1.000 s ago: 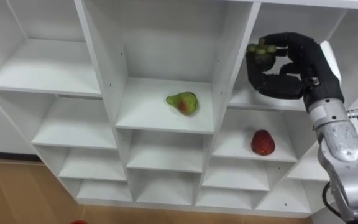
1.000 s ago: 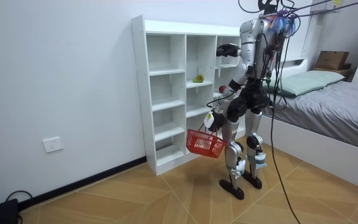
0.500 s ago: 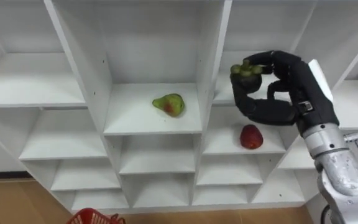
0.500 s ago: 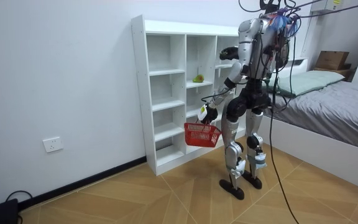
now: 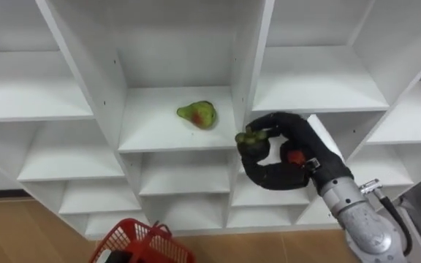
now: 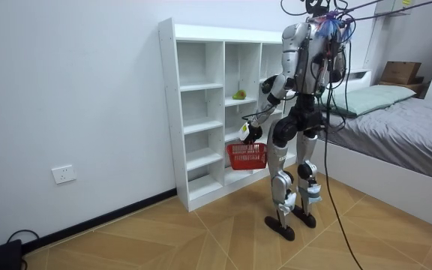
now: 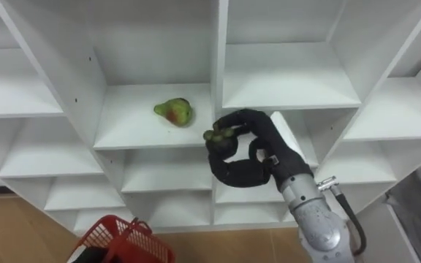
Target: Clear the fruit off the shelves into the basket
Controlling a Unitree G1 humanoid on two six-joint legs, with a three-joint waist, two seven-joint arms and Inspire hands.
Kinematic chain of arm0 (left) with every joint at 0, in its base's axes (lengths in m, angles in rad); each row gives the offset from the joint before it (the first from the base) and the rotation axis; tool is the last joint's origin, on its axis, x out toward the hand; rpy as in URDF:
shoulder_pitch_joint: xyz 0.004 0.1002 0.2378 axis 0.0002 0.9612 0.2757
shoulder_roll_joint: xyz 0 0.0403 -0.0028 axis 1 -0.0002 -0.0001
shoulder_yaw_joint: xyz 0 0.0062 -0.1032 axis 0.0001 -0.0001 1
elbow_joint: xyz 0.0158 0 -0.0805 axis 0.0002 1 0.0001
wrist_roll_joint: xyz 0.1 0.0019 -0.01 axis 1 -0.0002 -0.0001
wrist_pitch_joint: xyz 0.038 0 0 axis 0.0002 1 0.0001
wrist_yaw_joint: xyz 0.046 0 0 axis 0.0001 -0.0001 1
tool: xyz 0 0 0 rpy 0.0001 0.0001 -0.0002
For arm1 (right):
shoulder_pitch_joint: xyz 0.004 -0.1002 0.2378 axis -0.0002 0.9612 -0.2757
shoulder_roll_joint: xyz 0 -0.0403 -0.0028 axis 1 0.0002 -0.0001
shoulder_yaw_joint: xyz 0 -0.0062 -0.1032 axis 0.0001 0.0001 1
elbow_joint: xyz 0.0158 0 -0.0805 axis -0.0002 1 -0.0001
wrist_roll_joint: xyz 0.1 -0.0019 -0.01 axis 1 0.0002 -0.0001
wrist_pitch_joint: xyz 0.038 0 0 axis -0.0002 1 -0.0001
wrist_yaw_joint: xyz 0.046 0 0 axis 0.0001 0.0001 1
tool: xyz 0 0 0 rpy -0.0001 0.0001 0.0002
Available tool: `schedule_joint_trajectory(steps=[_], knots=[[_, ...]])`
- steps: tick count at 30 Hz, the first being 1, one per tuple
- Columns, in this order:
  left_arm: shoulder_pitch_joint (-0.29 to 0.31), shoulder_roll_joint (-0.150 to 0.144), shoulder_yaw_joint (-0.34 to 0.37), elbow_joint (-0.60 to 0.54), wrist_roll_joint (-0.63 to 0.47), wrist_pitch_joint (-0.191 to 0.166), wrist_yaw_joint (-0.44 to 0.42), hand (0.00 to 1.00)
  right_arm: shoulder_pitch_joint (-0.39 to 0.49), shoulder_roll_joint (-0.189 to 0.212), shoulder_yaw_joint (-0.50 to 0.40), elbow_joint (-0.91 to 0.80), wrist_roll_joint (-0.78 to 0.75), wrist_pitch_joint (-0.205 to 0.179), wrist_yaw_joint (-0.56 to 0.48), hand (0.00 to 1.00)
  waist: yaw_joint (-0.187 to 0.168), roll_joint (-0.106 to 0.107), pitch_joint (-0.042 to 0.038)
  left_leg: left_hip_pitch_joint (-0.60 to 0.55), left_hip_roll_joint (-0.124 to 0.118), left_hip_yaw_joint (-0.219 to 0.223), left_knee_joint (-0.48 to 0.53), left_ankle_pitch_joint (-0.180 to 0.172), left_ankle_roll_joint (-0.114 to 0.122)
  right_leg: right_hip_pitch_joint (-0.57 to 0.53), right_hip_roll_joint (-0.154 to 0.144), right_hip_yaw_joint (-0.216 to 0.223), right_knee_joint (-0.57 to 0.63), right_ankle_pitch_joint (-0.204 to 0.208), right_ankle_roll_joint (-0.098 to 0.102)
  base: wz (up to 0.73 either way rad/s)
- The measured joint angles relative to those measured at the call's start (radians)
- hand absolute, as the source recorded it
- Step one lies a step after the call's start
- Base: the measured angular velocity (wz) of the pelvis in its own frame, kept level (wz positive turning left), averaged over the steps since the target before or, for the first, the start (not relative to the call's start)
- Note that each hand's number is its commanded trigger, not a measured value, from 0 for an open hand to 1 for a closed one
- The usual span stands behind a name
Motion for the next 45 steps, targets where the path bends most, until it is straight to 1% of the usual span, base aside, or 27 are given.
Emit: schedule_joint_trajectory(steps=[1,2,4,6,9,11,12,13,14,16,17,19,23,26,29,31,32,33,37,45], knots=[[-0.018,0.004,-0.012,0.0,0.0,0.0,0.0,1.0,-0.013,0.005,0.001,0.028,0.003,-0.003,-0.004,1.0,-0.002,-0.002,0.0045,-0.009,0.0,-0.002,0.004,0.0,0.0,-0.005,-0.001,-0.007,0.0,0.0,0.0,0.1],[-0.025,0.005,-0.018,0.0,0.0,-0.002,-0.001,1.0,-0.019,0.006,0.002,0.042,0.002,-0.003,-0.006,1.0,-0.003,-0.004,0.007,-0.014,0.0,-0.002,0.006,0.0,0.001,-0.01,-0.002,-0.008,0.002,0.0,0.0,0.07],[-0.058,0.007,-0.045,0.0,-0.014,-0.01,-0.005,1.0,-0.041,0.007,0.013,0.084,0.001,-0.003,-0.01,1.0,-0.002,-0.007,0.0089,-0.052,0.002,-0.005,0.02,0.001,0.001,-0.046,-0.002,-0.01,0.016,0.001,-0.001,0.0],[-0.068,0.006,-0.057,0.002,-0.019,-0.016,-0.013,1.0,-0.05,0.01,0.023,0.099,0.001,-0.003,-0.009,1.0,-0.002,-0.007,0.0089,-0.074,0.002,-0.005,0.028,0.002,0.002,-0.067,-0.002,-0.01,0.021,0.001,-0.002,0.0],[-0.077,0.005,-0.08,-0.001,-0.037,-0.016,-0.031,1.0,-0.052,0.009,0.049,0.119,0.003,-0.005,-0.019,1.0,-0.001,-0.004,0.0105,-0.099,0.004,-0.006,0.045,0.001,0.002,-0.083,-0.003,-0.015,0.021,0.002,-0.003,0.05],[-0.091,0.005,-0.093,-0.009,-0.038,-0.017,-0.033,1.0,-0.066,0.01,0.067,0.155,0.003,-0.013,-0.024,1.0,-0.001,-0.002,0.0115,-0.125,0.004,-0.015,0.053,0.001,0.003,-0.103,-0.009,-0.023,0.024,0.003,-0.005,0.1],[-0.1,0.005,-0.095,-0.02,-0.047,-0.017,-0.034,1.0,-0.093,0.012,0.085,0.208,0.002,-0.022,-0.026,1.0,-0.001,-0.001,0.0127,-0.134,0.005,-0.015,0.054,0.002,0.002,-0.119,-0.01,-0.021,0.034,0.003,-0.005,0.0],[-0.107,0.004,-0.096,-0.031,-0.058,-0.02,-0.036,1.0,-0.112,0.014,0.102,0.253,-0.006,-0.022,-0.03,1.0,0.003,0.0,0.0125,-0.141,0.006,-0.015,0.054,0.003,0.003,-0.126,-0.01,-0.022,0.038,0.003,-0.005,0.0],[-0.11,0.004,-0.096,-0.037,-0.058,-0.026,-0.037,1.0,-0.118,0.015,0.107,0.267,-0.016,-0.022,-0.031,1.0,0.005,0.001,0.013,-0.144,0.006,-0.015,0.054,0.004,0.003,-0.128,-0.01,-0.023,0.037,0.003,-0.005,0.0],[-0.119,0.004,-0.097,-0.055,-0.058,-0.05,-0.041,1.0,-0.126,0.016,0.125,0.3,-0.039,-0.023,-0.035,1.0,0.019,0.002,0.0131,-0.148,0.006,-0.016,0.052,0.004,0.003,-0.133,-0.009,-0.023,0.038,0.003,-0.005,0.0],[-0.124,0.004,-0.098,-0.055,-0.058,-0.053,-0.042,1.0,-0.126,0.016,0.128,0.305,-0.04,-0.023,-0.037,1.0,0.02,0.002,0.0131,-0.15,0.006,-0.016,0.052,0.004,0.002,-0.135,-0.009,-0.023,0.038,0.003,-0.005,0.0],[-0.131,0.004,-0.1,-0.06,-0.058,-0.055,-0.043,1.0,-0.127,0.016,0.142,0.333,-0.041,-0.029,-0.042,1.0,0.023,0.002,0.013,-0.155,0.005,-0.018,0.053,0.004,0.002,-0.138,-0.009,-0.026,0.036,0.003,-0.005,0.02],[-0.131,0.008,-0.12,-0.061,-0.069,-0.056,-0.045,1.0,-0.128,0.013,0.159,0.374,-0.038,-0.03,-0.044,1.0,0.023,0.003,0.0129,-0.164,0.004,-0.024,0.054,0.004,0.002,-0.142,-0.009,-0.038,0.034,0.003,-0.005,0.06],[-0.138,0.007,-0.133,-0.064,-0.099,-0.056,-0.048,1.0,-0.144,0.014,0.184,0.425,-0.04,-0.031,-0.045,1.0,0.023,0.004,0.013,-0.167,0.004,-0.028,0.054,0.004,0.002,-0.142,-0.007,-0.049,0.032,0.003,-0.005,0.06],[-0.138,-0.001,-0.136,-0.105,-0.109,-0.057,-0.048,1.0,-0.146,0.014,0.188,0.461,-0.043,-0.035,-0.044,1.0,0.027,0.011,0.0126,-0.17,0.003,-0.038,0.054,0.004,0.002,-0.143,-0.007,-0.052,0.032,0.003,-0.005,0.06],[-0.138,-0.001,-0.144,-0.13,-0.135,-0.079,-0.047,1.0,-0.146,0.016,0.198,0.467,-0.066,-0.036,-0.042,1.0,0.028,0.02,0.0115,-0.17,0.003,-0.038,0.054,0.004,0.002,-0.143,-0.007,-0.052,0.032,0.003,-0.005,0.0],[-0.138,-0.002,-0.146,-0.136,-0.141,-0.084,-0.047,1.0,-0.146,0.015,0.201,0.467,-0.074,-0.038,-0.042,1.0,0.027,0.022,0.0112,-0.17,0.003,-0.038,0.054,0.004,0.002,-0.143,-0.007,-0.052,0.032,0.003,-0.005,0.0],[-0.138,-0.005,-0.147,-0.144,-0.145,-0.095,-0.047,1.0,-0.146,0.015,0.206,0.468,-0.086,-0.042,-0.041,1.0,0.027,0.026,0.0095,-0.17,0.003,-0.038,0.054,0.004,0.002,-0.142,-0.008,-0.053,0.032,0.003,-0.005,0.0],[-0.139,-0.006,-0.158,-0.168,-0.153,-0.103,-0.046,1.0,-0.146,0.015,0.22,0.47,-0.099,-0.048,-0.042,1.0,0.027,0.028,0.0088,-0.171,0.003,-0.041,0.054,0.005,0.001,-0.141,-0.007,-0.056,0.032,0.003,-0.005,0.01],[-0.141,-0.005,-0.198,-0.17,-0.153,-0.103,-0.053,1.0,-0.147,0.018,0.254,0.5,-0.102,-0.048,-0.04,1.0,0.029,0.028,0.0088,-0.175,-0.001,-0.048,0.054,0.007,0.003,-0.142,-0.008,-0.061,0.031,0.003,-0.005,0.01]])
